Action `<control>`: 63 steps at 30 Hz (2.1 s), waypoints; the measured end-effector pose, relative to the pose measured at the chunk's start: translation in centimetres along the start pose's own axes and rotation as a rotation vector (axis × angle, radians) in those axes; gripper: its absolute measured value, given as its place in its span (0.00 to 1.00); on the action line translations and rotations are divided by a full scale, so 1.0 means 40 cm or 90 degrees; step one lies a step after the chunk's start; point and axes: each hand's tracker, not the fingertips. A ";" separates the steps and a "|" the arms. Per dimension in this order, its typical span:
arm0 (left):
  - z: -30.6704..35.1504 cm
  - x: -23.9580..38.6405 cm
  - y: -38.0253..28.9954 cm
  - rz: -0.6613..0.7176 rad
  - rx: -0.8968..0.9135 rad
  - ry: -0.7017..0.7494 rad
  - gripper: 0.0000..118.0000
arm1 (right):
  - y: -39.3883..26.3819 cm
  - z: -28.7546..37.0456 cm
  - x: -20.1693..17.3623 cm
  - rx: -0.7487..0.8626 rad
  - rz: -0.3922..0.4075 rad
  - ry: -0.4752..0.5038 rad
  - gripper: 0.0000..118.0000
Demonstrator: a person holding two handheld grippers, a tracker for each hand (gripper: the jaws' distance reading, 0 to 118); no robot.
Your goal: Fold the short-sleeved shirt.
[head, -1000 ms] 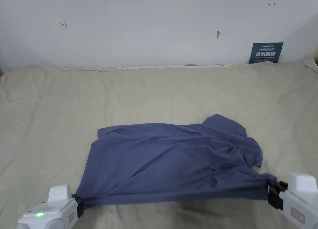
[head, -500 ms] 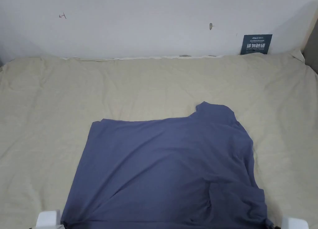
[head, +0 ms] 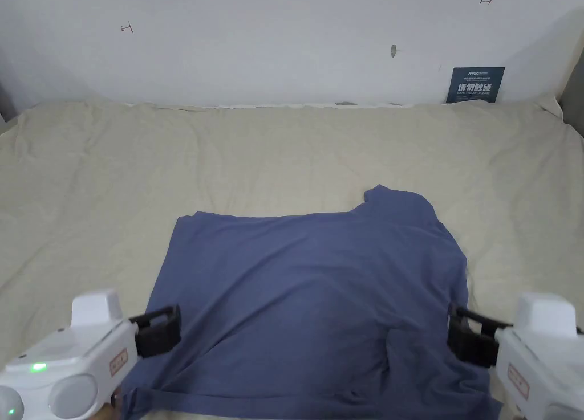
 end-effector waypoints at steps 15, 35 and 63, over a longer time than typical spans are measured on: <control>0.116 0.159 0.136 -0.074 0.275 -0.013 0.00 | 0.153 0.111 -0.095 0.237 0.056 -0.076 0.01; -0.064 -0.140 -0.106 -0.032 -0.210 -0.019 0.58 | 0.095 0.083 -0.068 0.179 0.063 -0.070 0.01; -0.090 -0.131 -0.219 -0.039 -0.220 0.013 0.02 | -0.370 -0.114 0.042 -0.288 -0.043 -0.063 0.69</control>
